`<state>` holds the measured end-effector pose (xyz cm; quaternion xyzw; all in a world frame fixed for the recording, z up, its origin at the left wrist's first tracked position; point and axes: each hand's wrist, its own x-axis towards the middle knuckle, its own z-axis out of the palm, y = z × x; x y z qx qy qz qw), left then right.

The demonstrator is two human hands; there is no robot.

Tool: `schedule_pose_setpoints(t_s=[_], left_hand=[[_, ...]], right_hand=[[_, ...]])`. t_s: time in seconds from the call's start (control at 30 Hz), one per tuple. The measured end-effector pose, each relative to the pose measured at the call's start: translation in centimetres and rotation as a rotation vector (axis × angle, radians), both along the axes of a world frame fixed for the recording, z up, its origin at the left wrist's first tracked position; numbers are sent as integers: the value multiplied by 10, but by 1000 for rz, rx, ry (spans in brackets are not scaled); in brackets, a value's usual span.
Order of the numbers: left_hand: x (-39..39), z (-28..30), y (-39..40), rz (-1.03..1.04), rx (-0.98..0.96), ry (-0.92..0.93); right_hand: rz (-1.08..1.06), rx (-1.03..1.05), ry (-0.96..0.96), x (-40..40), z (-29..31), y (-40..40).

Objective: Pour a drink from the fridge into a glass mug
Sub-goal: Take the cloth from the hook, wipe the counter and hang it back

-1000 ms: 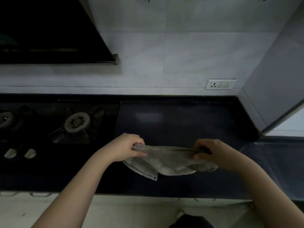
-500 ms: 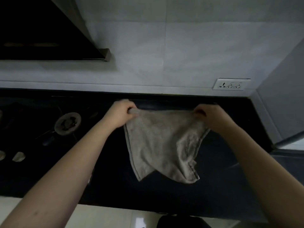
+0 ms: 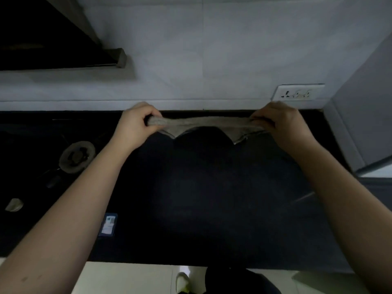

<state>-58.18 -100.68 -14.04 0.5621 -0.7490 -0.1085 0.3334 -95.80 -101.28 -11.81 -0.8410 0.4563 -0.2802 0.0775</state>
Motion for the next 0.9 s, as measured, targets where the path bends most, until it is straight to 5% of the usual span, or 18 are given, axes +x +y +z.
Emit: schedule_pose_setpoints(t_s=[0.3,0.57,0.9], left_hand=[[0,-120,109,-135,445,-31],[11,-164,190,-252,784,-170],[23,-145,179,-213,789,-5]], right_hand=[[-56,420,111,-1,-118,108],[-28,711,111,-5,-166,202],[-47,772,164,1,-156,194]])
